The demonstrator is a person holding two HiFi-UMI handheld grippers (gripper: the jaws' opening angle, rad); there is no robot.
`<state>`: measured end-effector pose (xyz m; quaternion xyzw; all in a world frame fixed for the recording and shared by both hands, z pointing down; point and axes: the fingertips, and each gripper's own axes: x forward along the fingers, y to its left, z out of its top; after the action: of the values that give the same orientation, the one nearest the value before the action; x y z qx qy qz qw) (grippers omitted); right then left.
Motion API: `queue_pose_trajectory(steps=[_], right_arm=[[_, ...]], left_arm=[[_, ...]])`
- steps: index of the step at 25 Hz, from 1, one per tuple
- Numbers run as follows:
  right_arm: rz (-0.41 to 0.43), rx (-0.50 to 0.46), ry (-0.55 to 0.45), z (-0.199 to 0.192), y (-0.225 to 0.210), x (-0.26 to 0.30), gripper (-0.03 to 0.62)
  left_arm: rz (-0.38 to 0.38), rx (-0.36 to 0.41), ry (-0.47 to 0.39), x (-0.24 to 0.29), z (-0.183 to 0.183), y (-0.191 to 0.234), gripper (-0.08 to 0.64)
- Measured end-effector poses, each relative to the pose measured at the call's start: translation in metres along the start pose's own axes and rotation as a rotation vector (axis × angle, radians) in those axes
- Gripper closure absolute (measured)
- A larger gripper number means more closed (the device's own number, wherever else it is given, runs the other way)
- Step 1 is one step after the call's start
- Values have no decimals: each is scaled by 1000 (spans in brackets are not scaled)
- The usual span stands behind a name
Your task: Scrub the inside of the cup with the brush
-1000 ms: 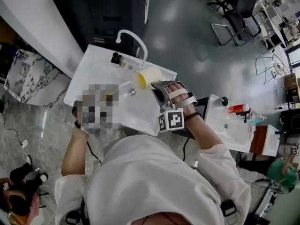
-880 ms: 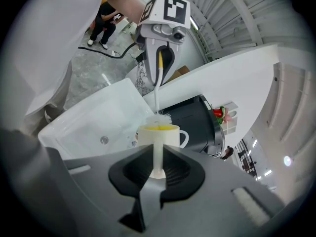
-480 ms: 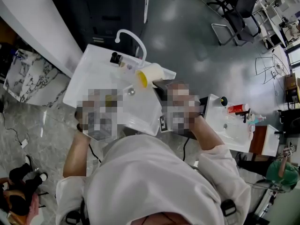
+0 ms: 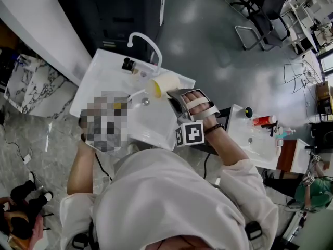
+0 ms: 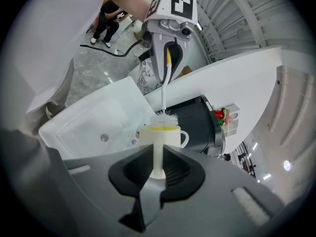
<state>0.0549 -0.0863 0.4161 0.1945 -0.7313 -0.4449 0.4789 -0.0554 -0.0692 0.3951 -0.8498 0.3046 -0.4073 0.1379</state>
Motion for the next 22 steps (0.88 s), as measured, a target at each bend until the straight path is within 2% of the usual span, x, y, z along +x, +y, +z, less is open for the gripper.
queue_pose_trajectory(steps=[8, 14, 22], right_arm=[[26, 14, -3, -6, 9, -2, 549], [48, 31, 4, -11, 19, 5, 549], [53, 44, 6, -17, 17, 13, 549]], left_arm=[[-77, -104, 1, 13, -15, -18, 522], [-110, -114, 2, 21, -18, -36, 522], [-106, -94, 20, 13, -22, -26, 522]])
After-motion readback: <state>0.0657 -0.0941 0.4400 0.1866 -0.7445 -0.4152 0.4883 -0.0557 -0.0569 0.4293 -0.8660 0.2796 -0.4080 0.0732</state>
